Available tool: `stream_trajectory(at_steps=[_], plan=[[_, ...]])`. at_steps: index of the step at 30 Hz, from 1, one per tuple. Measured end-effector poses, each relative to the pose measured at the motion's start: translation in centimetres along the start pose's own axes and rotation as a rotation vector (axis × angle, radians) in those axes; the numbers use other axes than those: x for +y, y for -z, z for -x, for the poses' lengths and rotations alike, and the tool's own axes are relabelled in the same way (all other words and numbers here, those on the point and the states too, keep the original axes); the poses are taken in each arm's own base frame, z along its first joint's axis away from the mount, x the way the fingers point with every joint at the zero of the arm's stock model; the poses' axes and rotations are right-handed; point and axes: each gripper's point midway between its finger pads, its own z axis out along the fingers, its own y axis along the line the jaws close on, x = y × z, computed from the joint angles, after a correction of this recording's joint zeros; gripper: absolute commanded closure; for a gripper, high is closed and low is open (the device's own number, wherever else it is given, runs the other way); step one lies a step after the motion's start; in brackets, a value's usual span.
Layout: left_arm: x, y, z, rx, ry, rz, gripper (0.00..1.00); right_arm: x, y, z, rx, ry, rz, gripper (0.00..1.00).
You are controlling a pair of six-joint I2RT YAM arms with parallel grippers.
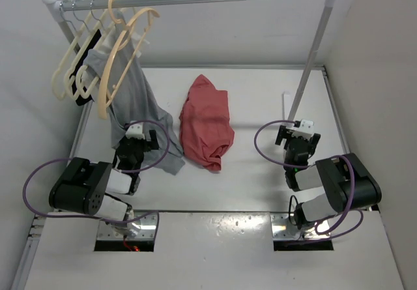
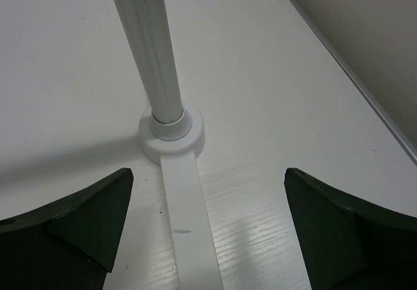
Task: Place the t-shirt on the hanger
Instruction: Grab a hanger with the left arm
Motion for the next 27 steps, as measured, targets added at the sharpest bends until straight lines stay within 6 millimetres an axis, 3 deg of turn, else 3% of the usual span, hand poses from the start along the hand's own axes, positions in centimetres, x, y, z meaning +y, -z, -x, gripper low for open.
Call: stream_trajectory(at_steps=[8,12,15,20,22,27], plan=[[-0.1,0.0,0.0,-0.001,-0.002,-0.003,0.0,0.0,0.0,0.0,0.0,0.0,0.0,0.0],[-1.5,0.8,0.4,-0.021,-0.037,-0.105,0.0,0.0,0.0,0.0,0.0,0.0,0.0,0.0],[-3.9,1.4,1.2,-0.017,-0.16,-0.281,0.0,0.0,0.0,0.1,-0.004,-0.001,0.002,0.0],[-9.1,1.1,4.3,-0.011,-0.436,-0.647,0.0,0.2,0.0,0.2,-0.006,-0.003,0.011,0.0],[-9.8,2.5,3.6,0.002,-0.506,-0.729,0.0,0.2,0.0,0.2,-0.006,-0.003,0.012,0.0],[-11.3,7.7,-0.8,0.061,-0.705,-0.957,0.0,0.3,0.0,0.1,-0.002,-0.001,0.016,0.0]])
